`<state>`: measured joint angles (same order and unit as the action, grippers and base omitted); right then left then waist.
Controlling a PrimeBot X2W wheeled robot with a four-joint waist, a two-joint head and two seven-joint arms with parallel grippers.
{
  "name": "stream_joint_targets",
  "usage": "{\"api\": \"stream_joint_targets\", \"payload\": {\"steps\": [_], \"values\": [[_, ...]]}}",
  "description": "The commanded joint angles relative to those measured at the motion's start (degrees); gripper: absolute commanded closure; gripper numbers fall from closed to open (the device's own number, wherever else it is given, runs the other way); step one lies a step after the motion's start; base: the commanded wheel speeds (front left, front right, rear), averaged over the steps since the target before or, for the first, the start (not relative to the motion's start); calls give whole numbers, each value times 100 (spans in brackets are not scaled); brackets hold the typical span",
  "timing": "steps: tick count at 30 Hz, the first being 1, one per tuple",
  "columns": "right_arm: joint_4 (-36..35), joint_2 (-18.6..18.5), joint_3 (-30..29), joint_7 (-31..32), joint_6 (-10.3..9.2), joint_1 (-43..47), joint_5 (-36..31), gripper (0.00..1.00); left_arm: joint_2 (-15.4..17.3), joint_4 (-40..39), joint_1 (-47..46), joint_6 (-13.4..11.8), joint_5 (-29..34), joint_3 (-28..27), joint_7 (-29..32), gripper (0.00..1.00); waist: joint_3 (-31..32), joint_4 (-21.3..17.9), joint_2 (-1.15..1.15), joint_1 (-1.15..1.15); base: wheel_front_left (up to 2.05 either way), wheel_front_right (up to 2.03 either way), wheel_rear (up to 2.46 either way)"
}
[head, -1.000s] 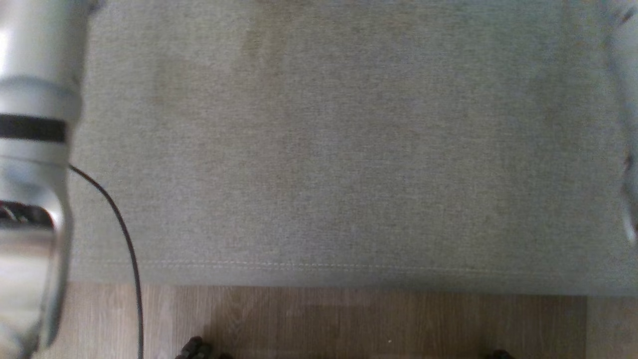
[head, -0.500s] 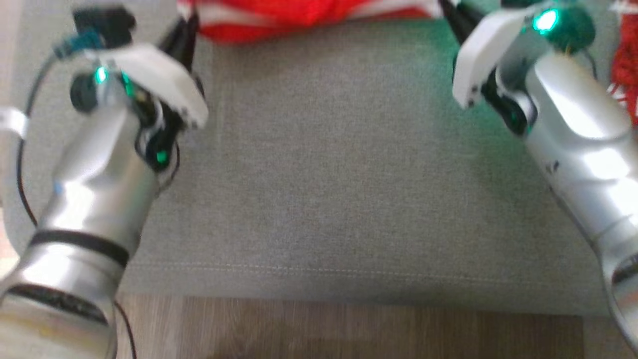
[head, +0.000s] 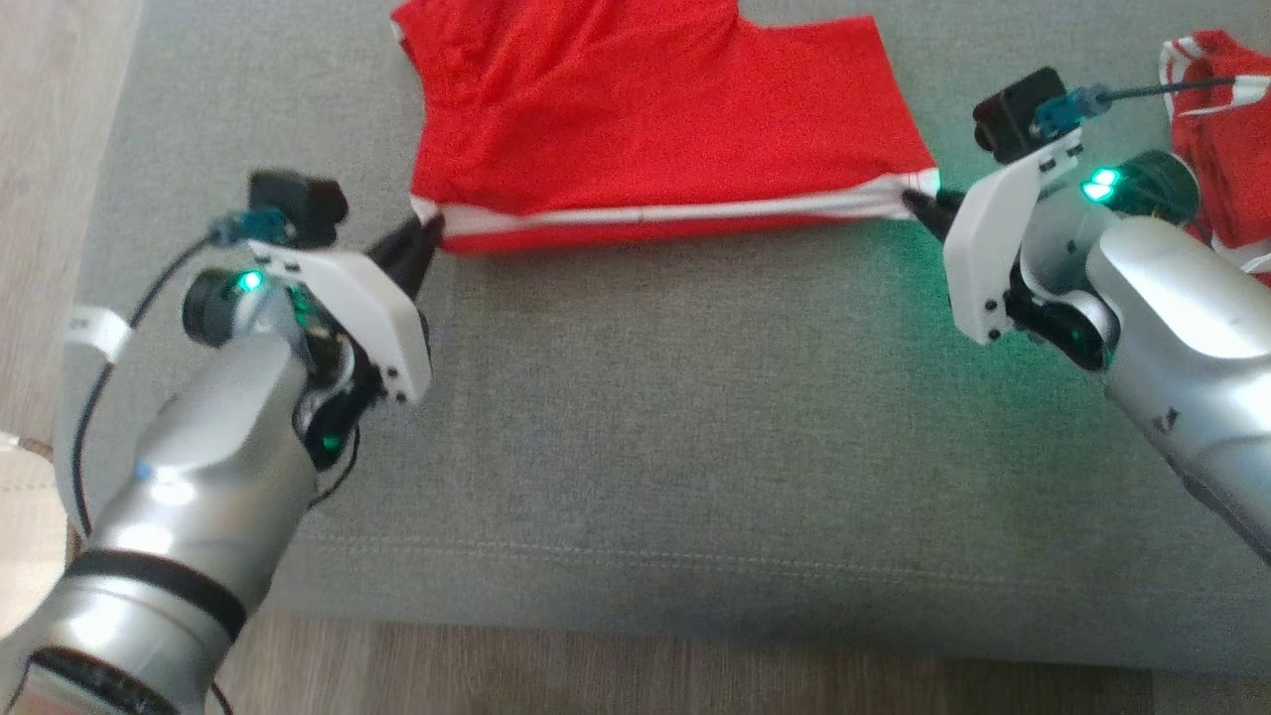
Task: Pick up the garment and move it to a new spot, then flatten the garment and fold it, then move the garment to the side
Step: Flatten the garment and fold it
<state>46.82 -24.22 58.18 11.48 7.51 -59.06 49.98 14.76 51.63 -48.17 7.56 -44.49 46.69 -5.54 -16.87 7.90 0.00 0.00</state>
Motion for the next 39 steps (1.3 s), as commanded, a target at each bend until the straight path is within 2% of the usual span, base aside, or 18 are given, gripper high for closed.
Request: {"api": "stream_joint_targets", "payload": {"steps": [1, 10, 16, 18, 22, 26, 34, 39], "values": [[-100, -120, 17, 26, -2, 154, 48, 100, 319, -96, -75, -9, -27, -129, 6, 100, 43, -2, 0, 0, 0, 0, 0], [-380, -571, 714, 703, -2, 439, 691, 100, 469, -269, 363, -8, 147, 468, -169, 100, 487, 16, 0, 0, 0, 0, 0], [-972, -1068, 1147, 1145, -2, 715, 1168, 100, 507, -326, 746, -8, 155, 645, -293, 100, 895, 42, 0, 0, 0, 0, 0], [-1261, -1332, 1307, 1652, -2, 934, 1450, 100, 546, -373, 995, -8, 106, 688, -330, 100, 1106, 54, 0, 0, 0, 0, 0], [-1720, -1696, 1388, 2253, -2, 1198, 1892, 100, 613, -500, 1352, -46, 37, 734, -335, 100, 1343, 75, 0, 0, 0, 0, 0], [-2084, -2052, 1440, 2753, -2, 1405, 2060, 100, 724, -727, 1733, -45, -6, 869, -177, 100, 1526, 96, 0, 0, 0, 0, 0], [-2823, -2636, 1475, 3710, -2, 1656, 2333, 100, 1095, -1732, 2335, -121, -162, 1034, 291, 100, 1732, 141, 0, 0, 0, 0, 0], [-3076, -2785, 1348, 3823, -2, 1567, 2335, 100, 1290, -2395, 2474, -265, -304, 975, 497, 100, 1715, 164, 0, 0, 0, 0, 0]]}}
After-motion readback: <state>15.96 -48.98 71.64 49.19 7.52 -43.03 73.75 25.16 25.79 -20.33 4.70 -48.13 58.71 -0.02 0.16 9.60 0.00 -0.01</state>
